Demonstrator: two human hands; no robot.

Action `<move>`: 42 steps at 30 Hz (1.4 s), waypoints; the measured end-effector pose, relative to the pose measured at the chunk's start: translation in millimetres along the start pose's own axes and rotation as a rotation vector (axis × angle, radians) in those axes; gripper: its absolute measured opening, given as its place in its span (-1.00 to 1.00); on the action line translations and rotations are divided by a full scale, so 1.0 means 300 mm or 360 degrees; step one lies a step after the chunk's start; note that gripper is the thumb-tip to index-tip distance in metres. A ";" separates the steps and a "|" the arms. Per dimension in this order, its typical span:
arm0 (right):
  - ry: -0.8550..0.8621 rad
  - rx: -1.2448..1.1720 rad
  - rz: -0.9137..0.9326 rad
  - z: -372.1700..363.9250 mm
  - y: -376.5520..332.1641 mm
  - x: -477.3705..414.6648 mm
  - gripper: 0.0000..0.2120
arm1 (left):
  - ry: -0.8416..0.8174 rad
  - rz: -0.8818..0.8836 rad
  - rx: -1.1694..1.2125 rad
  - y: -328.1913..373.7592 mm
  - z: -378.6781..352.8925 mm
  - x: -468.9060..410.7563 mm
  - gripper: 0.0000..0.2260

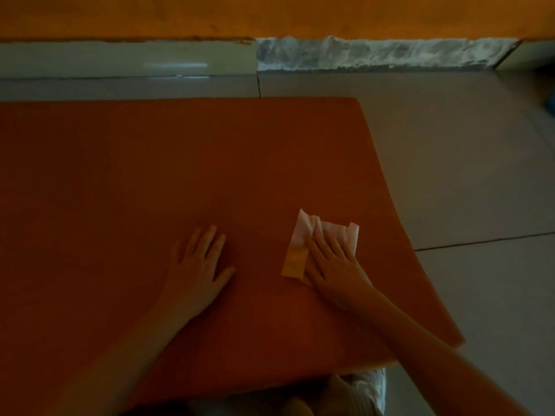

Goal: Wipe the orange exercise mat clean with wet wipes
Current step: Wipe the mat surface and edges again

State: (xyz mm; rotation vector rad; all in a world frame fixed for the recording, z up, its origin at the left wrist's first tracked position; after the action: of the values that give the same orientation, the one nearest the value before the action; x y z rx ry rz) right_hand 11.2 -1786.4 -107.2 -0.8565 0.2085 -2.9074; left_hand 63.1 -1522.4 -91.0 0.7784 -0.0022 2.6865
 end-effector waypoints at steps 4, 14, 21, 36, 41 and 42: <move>0.0060 -0.0024 -0.0031 0.035 0.013 -0.084 -0.27 | -0.0040 -0.0033 -0.0001 0.027 -0.001 -0.079 -0.13; 0.0223 0.0005 -0.0015 0.137 0.058 -0.274 -0.28 | 0.0108 -0.0069 0.0024 0.031 0.040 -0.167 -0.35; 0.0295 -0.0005 0.0021 0.255 0.103 -0.445 -0.31 | 0.0038 0.0034 0.0097 0.046 0.175 -0.396 -0.25; 0.0263 -0.0023 -0.0101 0.525 0.214 -0.904 -0.42 | -0.0175 0.0107 -0.0219 0.103 0.232 -0.419 -0.24; 0.0199 -0.0017 -0.0012 0.592 0.236 -0.962 -0.37 | -0.0251 0.0123 -0.0202 0.106 0.231 -0.414 -0.10; 0.0194 0.0062 0.0046 0.595 0.253 -0.960 -0.34 | -0.0243 0.0127 -0.0215 0.107 0.231 -0.414 -0.09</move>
State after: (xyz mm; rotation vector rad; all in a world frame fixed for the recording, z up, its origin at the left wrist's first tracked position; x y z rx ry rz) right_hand 354.0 -1839.8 -123.7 -0.6657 0.1716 -2.9283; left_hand 186.6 -1599.5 -93.6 0.9566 -0.2543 2.6601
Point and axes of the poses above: each hand's wrist, its own x-axis away from the middle knuckle, its own z-axis out of the back of the hand, y = z × x, the point moved 4 cm from there along -x, towards the middle knuckle, and after that the axes turned 6 degrees about -y, right-handed, at the moved point
